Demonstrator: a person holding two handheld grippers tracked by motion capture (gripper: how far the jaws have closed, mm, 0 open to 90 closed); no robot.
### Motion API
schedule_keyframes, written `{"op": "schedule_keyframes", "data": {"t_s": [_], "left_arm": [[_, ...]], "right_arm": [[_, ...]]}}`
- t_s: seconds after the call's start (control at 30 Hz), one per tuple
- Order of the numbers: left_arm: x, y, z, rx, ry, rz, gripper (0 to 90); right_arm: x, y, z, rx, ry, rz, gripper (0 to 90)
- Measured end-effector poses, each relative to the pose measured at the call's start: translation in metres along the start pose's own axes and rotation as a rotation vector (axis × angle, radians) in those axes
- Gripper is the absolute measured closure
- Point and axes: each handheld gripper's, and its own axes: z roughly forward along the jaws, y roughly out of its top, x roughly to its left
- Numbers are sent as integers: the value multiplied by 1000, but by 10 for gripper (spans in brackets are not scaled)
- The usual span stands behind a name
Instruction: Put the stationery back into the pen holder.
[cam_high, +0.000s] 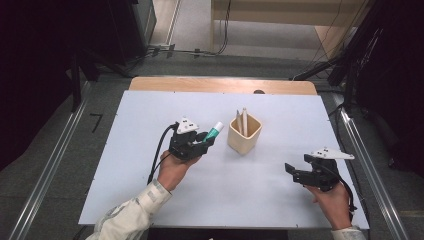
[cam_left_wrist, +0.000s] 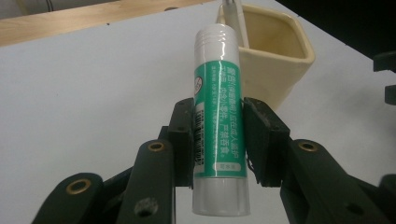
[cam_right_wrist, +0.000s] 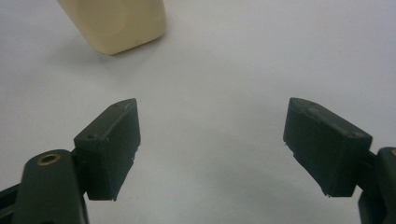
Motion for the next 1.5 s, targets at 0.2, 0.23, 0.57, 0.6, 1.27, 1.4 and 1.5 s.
{"op": "schedule_keyframes", "data": {"t_s": [0.2, 0.23, 0.57, 0.6, 1.27, 1.4, 1.5], "left_arm": [[-3, 8, 7, 3, -12, -1, 665], [-4, 9, 8, 0, -15, -4, 665], [-8, 15, 13, -3, -28, -3, 665], [-9, 16, 14, -5, -28, -4, 665], [-17, 36, 30, -8, -44, -1, 665], [-18, 39, 32, -9, -48, 0, 665], [-18, 42, 34, -13, -49, -8, 665]], "right_arm": [[0, 0, 0, -5, 2, -1, 173], [-1, 0, -1, -4, 3, 0, 172], [-1, 1, -1, -6, 1, -1, 173], [-1, 1, -1, -6, 1, -1, 173], [-3, 2, 0, -7, 3, -7, 173], [-3, 2, 0, -5, 3, -7, 173], [-2, 2, 0, -5, -5, -13, 173]]}}
